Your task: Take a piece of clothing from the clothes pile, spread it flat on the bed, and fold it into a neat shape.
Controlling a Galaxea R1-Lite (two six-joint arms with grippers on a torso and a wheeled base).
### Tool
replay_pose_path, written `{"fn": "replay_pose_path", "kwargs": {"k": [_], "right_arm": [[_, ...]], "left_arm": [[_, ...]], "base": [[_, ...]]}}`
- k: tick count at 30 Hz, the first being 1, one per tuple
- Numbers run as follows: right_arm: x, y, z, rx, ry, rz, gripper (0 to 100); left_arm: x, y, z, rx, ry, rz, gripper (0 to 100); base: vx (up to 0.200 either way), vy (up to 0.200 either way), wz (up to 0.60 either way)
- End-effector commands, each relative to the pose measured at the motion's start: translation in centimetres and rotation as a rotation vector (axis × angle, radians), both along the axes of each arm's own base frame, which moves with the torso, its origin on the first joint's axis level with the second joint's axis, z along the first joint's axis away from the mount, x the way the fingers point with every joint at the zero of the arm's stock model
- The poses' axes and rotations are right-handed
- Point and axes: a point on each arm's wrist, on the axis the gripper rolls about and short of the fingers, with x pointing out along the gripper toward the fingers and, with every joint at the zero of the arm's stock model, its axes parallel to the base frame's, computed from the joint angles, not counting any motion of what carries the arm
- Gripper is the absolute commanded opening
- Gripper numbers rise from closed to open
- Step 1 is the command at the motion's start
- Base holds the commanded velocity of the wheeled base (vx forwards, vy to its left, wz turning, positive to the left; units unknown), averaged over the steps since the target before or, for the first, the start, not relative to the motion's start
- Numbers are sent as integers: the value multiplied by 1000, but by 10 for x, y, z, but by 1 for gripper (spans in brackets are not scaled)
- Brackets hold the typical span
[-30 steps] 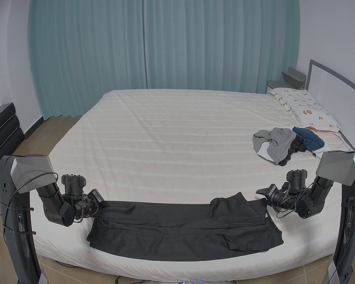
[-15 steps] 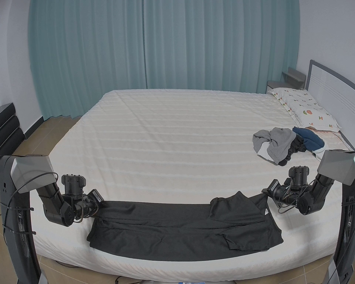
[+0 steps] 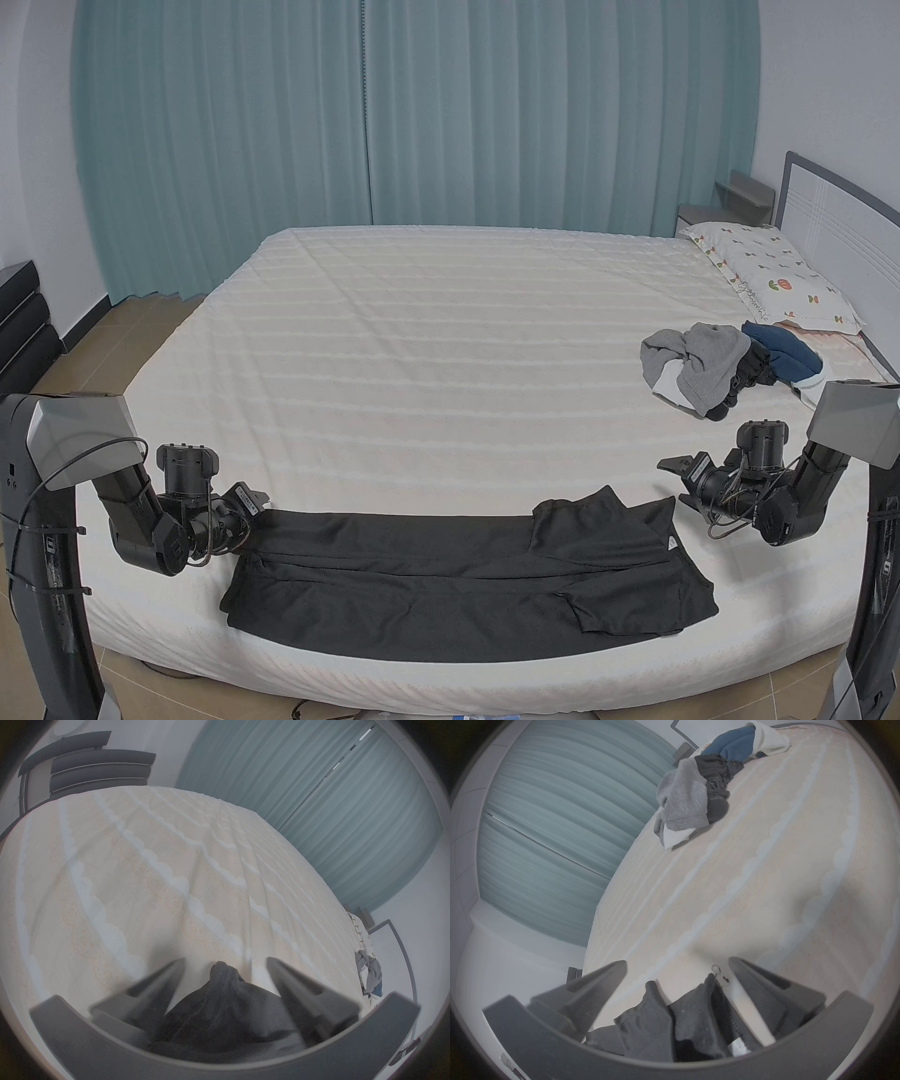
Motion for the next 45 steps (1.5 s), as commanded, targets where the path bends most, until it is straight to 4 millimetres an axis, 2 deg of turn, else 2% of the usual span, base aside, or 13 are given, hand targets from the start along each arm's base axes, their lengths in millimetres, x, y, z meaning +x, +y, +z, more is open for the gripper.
{"fn": "replay_pose_path", "kwargs": {"k": [1, 5, 7, 9, 16, 26, 27, 37, 45], "right_arm": [[-13, -2, 27, -1, -45, 3, 100], [-31, 10, 44, -30, -66, 88, 100], [-36, 14, 45, -43, -63, 128, 100], [-45, 27, 40, -62, -44, 212, 100], [-52, 48, 23, -144, -24, 355, 100], [-52, 50, -3, -237, 23, 436, 100], [-53, 49, -4, -246, 23, 438, 0], [-69, 26, -6, -340, 35, 469, 0], [-81, 16, 5, -321, 11, 488, 0]], "left_arm": [[1, 1, 0, 0, -6, 3, 100], [1, 3, 2, -7, -12, 14, 100], [1, 4, 3, -13, -13, 22, 100], [2, 8, 5, -22, -20, 38, 100], [2, 13, 6, -22, -22, 50, 100], [2, 13, 6, -22, -22, 52, 100], [1, 13, 6, -22, -20, 52, 100], [0, 13, 8, -20, -21, 50, 100], [-6, 13, 23, -9, -45, 39, 100]], "base": [[0, 0, 0], [0, 0, 0], [0, 0, 0], [0, 0, 0], [0, 0, 0], [0, 0, 0], [0, 0, 0], [0, 0, 0], [0, 0, 0]]}}
